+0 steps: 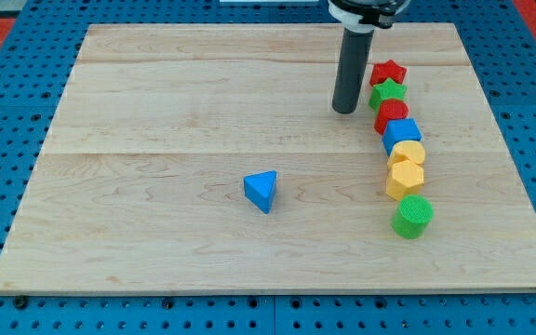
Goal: Push blue triangle below to the green circle
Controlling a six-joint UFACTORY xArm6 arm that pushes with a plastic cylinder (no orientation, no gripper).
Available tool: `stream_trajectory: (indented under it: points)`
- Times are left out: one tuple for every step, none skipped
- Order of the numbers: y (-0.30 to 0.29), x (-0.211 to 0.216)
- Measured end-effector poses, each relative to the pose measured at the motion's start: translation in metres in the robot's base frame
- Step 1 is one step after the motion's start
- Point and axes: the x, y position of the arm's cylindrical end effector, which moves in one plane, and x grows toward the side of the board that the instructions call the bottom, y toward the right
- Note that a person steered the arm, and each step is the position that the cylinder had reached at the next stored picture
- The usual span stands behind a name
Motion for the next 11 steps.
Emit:
stream_trajectory:
  points:
    - [0.000,0.014]
    - [-0.042,0.054]
    - [-0.111,0.092]
    - [-0.134,0.134]
    - [-0.062,0.180]
    - [-0.004,0.209]
    - [0.019,0.217]
    - [0.024,0.224]
    - [0.033,0.224]
    - [0.029,0.229]
    - [0.030,0.205]
